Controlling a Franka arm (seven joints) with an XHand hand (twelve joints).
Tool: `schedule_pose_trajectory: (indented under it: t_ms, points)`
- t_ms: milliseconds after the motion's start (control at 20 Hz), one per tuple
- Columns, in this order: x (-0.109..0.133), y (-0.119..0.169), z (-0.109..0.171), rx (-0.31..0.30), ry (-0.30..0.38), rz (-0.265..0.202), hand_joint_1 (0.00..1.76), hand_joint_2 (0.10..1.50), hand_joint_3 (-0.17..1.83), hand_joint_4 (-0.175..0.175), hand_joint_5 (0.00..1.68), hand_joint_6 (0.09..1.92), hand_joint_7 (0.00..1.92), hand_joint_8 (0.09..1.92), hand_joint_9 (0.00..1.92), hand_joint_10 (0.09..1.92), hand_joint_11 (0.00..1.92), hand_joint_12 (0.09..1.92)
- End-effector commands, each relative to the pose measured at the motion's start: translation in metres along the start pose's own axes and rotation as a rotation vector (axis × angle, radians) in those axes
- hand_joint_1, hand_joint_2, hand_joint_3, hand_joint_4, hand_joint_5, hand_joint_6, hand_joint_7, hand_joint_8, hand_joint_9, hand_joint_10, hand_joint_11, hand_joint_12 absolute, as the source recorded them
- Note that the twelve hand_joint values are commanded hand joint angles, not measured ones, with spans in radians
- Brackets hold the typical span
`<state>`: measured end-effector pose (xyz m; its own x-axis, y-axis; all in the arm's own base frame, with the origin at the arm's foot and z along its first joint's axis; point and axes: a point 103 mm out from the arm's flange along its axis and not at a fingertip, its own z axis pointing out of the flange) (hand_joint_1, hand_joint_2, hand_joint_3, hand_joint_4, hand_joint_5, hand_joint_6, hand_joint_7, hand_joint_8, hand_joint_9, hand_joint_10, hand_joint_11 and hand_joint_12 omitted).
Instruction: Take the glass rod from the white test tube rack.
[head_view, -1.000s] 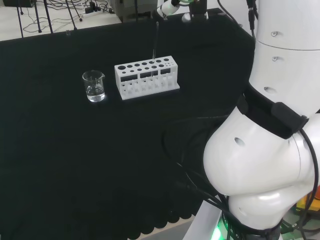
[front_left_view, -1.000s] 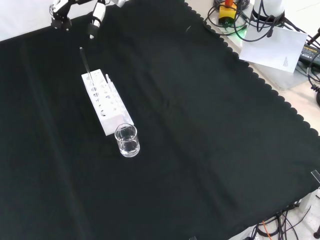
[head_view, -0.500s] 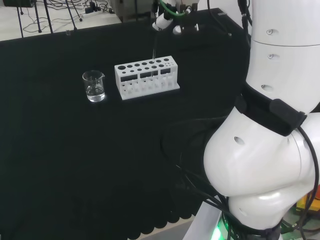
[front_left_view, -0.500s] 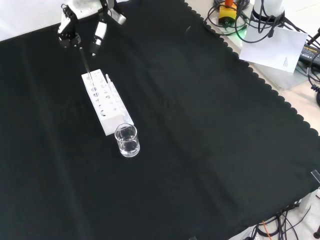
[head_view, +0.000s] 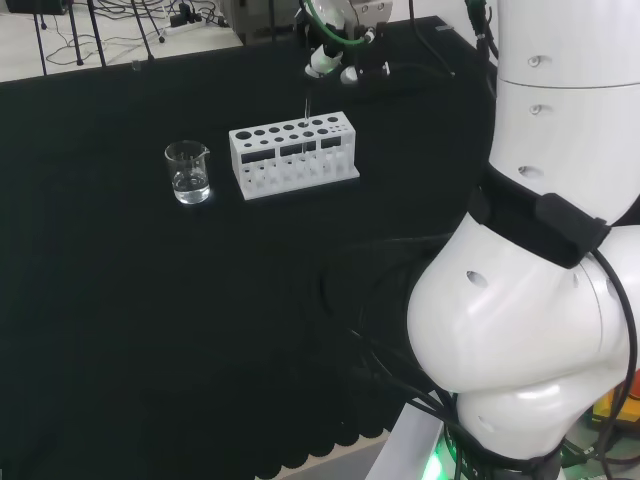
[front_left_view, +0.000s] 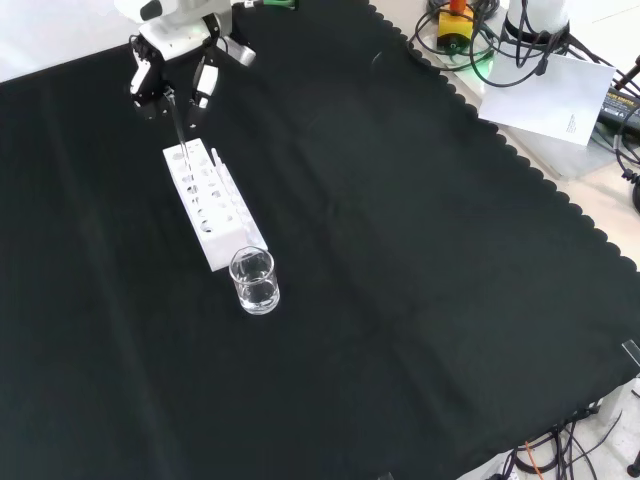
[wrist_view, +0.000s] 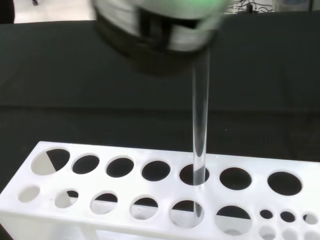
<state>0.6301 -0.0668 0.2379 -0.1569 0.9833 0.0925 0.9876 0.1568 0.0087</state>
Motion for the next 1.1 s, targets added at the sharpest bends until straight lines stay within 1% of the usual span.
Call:
schedule_pose_trajectory:
  t_ms: [50,100,200,350,550,700,800,850,900,950,1100]
  points:
    - [-0.005,0.006,0.001,-0.003,0.017,-0.011,1.34,0.78,0.5,-0.175,0.86,0.95,1.18,0.82,1.6,0.24,1.6,0.57]
    - [-0.006,0.007,0.0,0.0,0.018,-0.012,1.35,0.79,0.48,-0.175,0.85,0.93,1.17,0.82,1.6,0.23,1.6,0.56]
    - [-0.009,0.009,-0.002,0.002,0.02,-0.011,1.38,0.75,0.53,-0.175,0.81,0.92,1.19,0.81,1.58,0.22,1.61,0.54]
    - [-0.012,0.01,-0.005,-0.006,0.027,-0.007,1.39,0.75,0.55,-0.175,0.78,0.92,1.18,0.82,1.57,0.21,1.63,0.54]
    - [-0.009,0.011,-0.008,-0.005,0.013,-0.025,1.39,0.75,0.54,-0.175,0.78,0.93,1.17,0.83,1.57,0.21,1.65,0.55]
    - [-0.007,0.012,-0.007,0.002,0.02,-0.031,1.39,0.74,0.55,-0.175,0.78,0.93,1.18,0.82,1.59,0.22,1.66,0.55]
    - [-0.006,0.013,-0.005,0.017,0.025,-0.04,1.31,0.93,0.3,-0.175,0.9,0.98,1.09,0.93,1.61,0.21,1.67,0.54]
    - [-0.005,0.014,-0.005,0.018,0.024,-0.046,1.28,0.99,0.19,-0.175,0.93,0.99,1.07,0.95,1.62,0.21,1.66,0.53]
    - [-0.004,0.015,-0.005,0.016,0.024,-0.049,1.28,1.03,0.12,-0.175,0.96,0.97,1.06,0.94,1.62,0.21,1.66,0.53]
    - [-0.004,0.015,-0.005,0.01,0.027,-0.051,1.27,1.04,0.08,-0.175,0.99,0.94,1.08,0.92,1.63,0.2,1.66,0.53]
    - [-0.003,0.018,-0.008,0.01,0.017,-0.058,1.29,1.03,0.03,-0.175,1.02,0.79,1.27,0.71,1.68,0.2,1.66,0.51]
